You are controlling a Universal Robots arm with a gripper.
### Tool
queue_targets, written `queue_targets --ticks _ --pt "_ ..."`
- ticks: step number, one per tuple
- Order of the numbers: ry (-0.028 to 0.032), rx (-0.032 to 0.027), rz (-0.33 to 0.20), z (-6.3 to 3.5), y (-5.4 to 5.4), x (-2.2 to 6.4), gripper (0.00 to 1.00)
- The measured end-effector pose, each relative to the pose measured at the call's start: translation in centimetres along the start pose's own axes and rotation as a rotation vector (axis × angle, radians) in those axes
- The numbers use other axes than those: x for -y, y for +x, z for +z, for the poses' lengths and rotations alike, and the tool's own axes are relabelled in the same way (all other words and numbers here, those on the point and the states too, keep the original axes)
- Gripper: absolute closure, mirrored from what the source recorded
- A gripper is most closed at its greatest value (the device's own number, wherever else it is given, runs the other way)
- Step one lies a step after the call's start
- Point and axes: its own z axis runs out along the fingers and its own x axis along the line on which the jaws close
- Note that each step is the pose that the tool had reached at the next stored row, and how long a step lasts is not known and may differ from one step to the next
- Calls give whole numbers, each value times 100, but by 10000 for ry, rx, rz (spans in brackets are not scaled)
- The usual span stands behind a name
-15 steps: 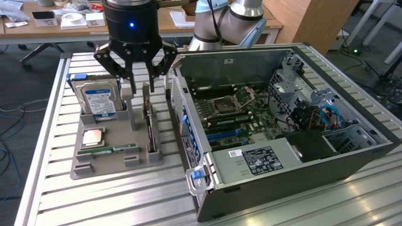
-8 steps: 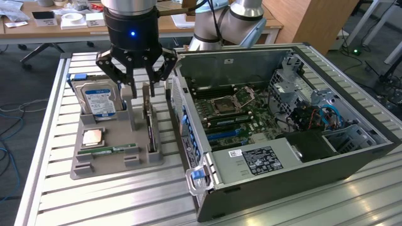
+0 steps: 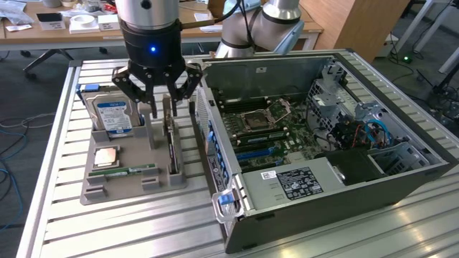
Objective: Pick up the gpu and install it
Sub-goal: 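Pick up the gpu and move the gpu toward the slot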
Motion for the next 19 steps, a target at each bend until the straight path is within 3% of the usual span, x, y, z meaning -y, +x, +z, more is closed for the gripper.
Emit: queue_targets --ticks 12,19 --pt "0 1 0 213 5 5 58" --pt "-1 1 0 267 6 7 58"
